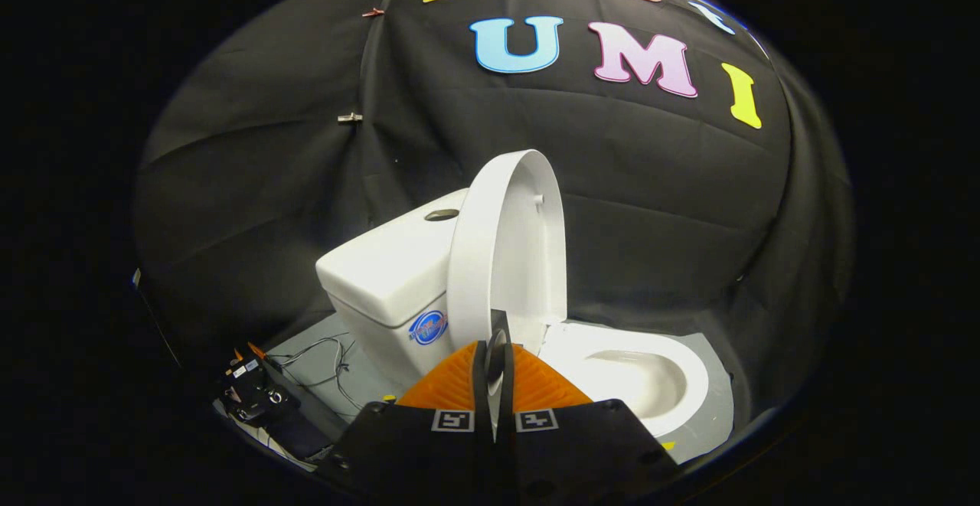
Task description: Open the toilet lid.
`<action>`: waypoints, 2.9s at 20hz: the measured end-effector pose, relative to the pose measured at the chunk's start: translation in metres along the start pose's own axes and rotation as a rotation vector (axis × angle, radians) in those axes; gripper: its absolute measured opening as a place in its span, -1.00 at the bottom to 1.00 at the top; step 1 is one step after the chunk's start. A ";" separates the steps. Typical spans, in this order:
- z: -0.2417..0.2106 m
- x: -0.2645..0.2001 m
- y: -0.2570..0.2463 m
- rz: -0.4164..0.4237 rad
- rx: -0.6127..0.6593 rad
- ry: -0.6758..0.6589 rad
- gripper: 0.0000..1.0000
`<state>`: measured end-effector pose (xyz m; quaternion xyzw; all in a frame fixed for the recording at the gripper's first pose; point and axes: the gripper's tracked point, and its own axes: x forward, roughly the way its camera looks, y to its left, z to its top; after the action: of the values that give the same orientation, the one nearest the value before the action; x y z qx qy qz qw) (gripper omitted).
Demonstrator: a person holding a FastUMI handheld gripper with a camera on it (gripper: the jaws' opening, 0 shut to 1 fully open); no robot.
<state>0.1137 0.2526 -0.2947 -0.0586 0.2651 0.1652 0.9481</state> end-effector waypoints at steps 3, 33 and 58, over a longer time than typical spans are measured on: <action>0.000 0.003 0.007 0.009 -0.011 0.000 -0.90; 0.082 -0.059 -0.011 0.019 0.019 -0.207 0.97; 0.183 -0.292 -0.159 -0.338 0.016 -0.621 0.94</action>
<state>0.0214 0.0576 0.0175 -0.0410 -0.0480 0.0137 0.9979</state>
